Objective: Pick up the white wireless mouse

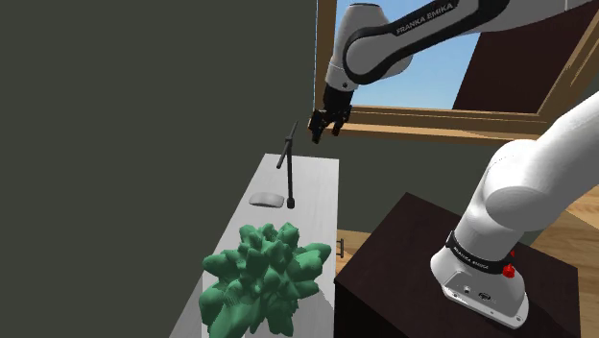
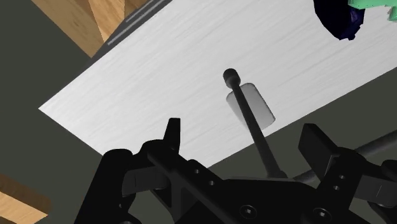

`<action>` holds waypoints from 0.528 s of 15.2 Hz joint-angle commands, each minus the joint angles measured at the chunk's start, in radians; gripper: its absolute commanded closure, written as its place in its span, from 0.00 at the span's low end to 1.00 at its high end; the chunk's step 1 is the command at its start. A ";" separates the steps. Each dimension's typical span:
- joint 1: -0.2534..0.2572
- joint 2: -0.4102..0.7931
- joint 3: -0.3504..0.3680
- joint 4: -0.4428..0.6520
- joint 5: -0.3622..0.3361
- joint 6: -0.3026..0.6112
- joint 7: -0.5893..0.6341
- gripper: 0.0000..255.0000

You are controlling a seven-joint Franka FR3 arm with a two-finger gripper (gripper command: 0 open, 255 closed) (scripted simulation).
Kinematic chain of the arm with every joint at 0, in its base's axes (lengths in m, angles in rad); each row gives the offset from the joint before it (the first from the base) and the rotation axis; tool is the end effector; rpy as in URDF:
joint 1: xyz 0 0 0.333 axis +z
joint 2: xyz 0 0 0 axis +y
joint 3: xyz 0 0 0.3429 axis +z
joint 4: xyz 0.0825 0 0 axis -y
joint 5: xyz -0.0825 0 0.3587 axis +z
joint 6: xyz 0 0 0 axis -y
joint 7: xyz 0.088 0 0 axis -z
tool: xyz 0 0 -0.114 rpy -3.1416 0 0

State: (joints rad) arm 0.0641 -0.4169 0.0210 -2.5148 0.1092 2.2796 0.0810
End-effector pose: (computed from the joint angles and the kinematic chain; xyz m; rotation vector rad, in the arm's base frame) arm 0.3936 0.0373 0.4747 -3.0335 0.0918 -0.2656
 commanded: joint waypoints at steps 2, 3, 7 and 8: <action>0.015 0.094 0.002 -0.009 0.018 0.109 -0.023 0.00; 0.020 0.130 0.003 -0.007 0.024 0.144 -0.031 0.00; 0.041 0.282 0.009 0.018 0.056 0.274 -0.066 0.00; 0.046 0.321 0.010 0.028 0.065 0.304 -0.076 0.00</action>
State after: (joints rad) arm 0.1054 -0.1340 0.0304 -2.4931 0.1646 2.5509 0.0163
